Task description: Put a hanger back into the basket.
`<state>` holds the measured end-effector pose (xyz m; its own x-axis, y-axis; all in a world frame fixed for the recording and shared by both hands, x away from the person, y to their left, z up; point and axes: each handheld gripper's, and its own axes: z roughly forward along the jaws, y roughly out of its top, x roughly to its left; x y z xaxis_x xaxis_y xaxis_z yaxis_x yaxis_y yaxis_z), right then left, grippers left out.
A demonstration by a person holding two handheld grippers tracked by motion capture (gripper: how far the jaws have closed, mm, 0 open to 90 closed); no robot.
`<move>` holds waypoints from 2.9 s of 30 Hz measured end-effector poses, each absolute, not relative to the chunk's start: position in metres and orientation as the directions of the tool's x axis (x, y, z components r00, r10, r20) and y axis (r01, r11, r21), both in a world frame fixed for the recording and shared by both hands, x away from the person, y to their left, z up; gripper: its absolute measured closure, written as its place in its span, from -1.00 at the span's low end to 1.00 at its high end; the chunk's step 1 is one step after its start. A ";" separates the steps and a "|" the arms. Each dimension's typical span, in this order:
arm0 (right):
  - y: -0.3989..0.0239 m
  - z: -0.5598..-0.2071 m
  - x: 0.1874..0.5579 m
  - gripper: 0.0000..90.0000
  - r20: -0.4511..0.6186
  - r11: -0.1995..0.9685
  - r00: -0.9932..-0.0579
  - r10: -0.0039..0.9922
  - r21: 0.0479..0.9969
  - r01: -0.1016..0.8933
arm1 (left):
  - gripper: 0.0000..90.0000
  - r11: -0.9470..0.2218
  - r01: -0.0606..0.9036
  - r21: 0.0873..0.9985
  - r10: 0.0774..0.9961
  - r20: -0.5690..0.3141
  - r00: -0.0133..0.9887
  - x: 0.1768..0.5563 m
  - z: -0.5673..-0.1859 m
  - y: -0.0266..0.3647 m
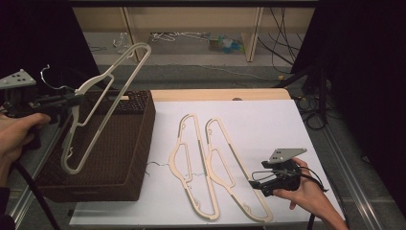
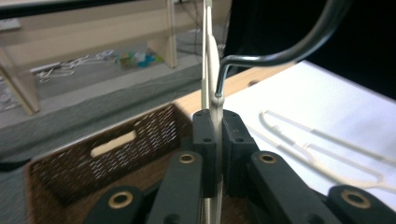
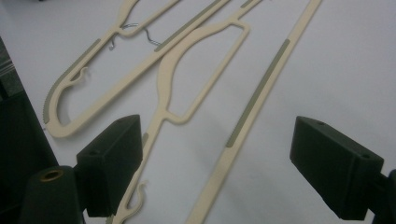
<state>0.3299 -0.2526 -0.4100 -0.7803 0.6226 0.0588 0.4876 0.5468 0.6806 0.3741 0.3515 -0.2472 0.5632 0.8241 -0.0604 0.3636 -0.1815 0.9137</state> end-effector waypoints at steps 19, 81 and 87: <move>-0.254 -0.417 0.332 -0.57 0.063 0.560 -0.778 0.625 0.659 0.503 | 0.90 -0.299 0.474 0.828 0.826 -0.024 0.563 0.394 -0.313 0.395; -0.238 -0.430 0.328 -0.55 0.049 0.592 -0.792 0.608 0.637 0.494 | -0.27 -0.092 0.493 0.865 0.935 -0.096 0.342 0.334 -0.321 0.320; -0.220 -0.434 0.324 -0.53 0.021 0.609 -0.802 0.597 0.640 0.469 | -0.33 -0.110 0.442 0.890 0.885 -0.115 0.451 0.297 -0.321 0.277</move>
<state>0.3241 -0.2201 -0.4335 -0.8023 0.5966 0.0212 0.4695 0.6086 0.6397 0.2965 0.2773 -0.3210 0.4509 0.8852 -0.1150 0.4422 -0.1096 0.8902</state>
